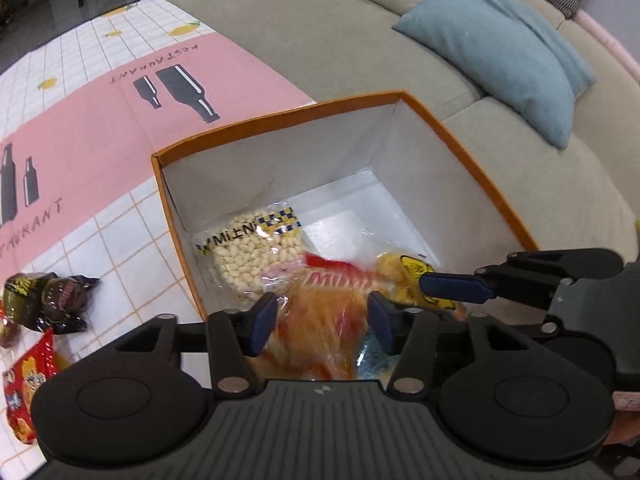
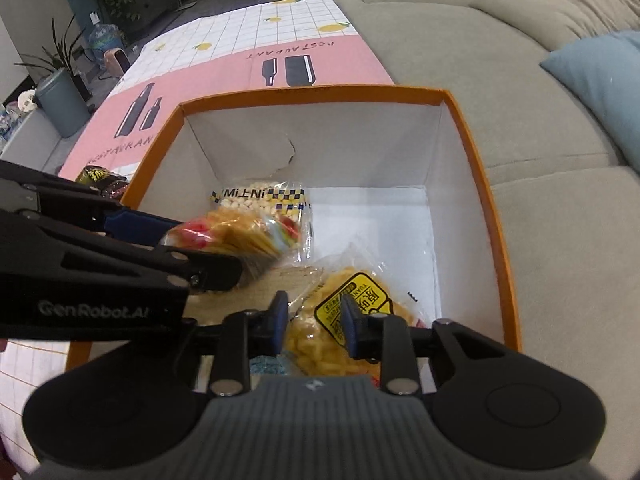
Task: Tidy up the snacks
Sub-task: 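Lower both bags into the box and open both tools, then move both tools back to the remaining red snack bags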
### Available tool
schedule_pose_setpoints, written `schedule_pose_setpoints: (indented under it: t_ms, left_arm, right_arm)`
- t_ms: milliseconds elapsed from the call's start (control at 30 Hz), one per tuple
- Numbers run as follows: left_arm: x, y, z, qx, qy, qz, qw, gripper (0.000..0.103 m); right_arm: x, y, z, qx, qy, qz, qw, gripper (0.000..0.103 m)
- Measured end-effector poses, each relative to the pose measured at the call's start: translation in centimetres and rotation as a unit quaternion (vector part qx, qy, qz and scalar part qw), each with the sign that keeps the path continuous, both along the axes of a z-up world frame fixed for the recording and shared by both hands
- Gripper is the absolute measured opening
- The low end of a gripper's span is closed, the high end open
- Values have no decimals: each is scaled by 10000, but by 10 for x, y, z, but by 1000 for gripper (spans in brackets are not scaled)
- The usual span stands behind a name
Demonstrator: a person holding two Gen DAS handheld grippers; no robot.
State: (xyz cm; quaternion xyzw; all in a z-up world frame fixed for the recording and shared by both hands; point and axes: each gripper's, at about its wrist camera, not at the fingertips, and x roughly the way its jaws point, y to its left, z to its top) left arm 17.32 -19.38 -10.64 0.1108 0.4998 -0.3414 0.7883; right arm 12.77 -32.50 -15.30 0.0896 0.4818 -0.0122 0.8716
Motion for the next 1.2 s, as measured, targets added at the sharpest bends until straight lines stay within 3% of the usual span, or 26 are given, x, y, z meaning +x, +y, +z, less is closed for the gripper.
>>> schedule_pose_setpoints:
  t_ms: [133, 200, 367, 833, 1200]
  left_arm:
    - [-6, 2, 9, -38, -86, -9, 10000, 69]
    - [-10, 6, 16, -94, -135, 11, 9999, 69]
    - [-22, 22, 39, -285, -336, 145, 9989, 69]
    - [-66, 118, 90, -467, -1050, 1236, 9857, 69]
    - [-92, 205, 79, -297, -1161, 1912, 9742, 69]
  right_arm:
    - [-3, 4, 5, -60, -72, 48, 9999, 49]
    - [-5, 7, 11, -117, -141, 48, 9998, 62]
    - [-13, 14, 29, -216, -287, -15, 9994, 78]
    - [-61, 69, 93, -503, -1262, -124, 9906, 82]
    - [-82, 154, 95, -193, -1619, 546, 9851, 82]
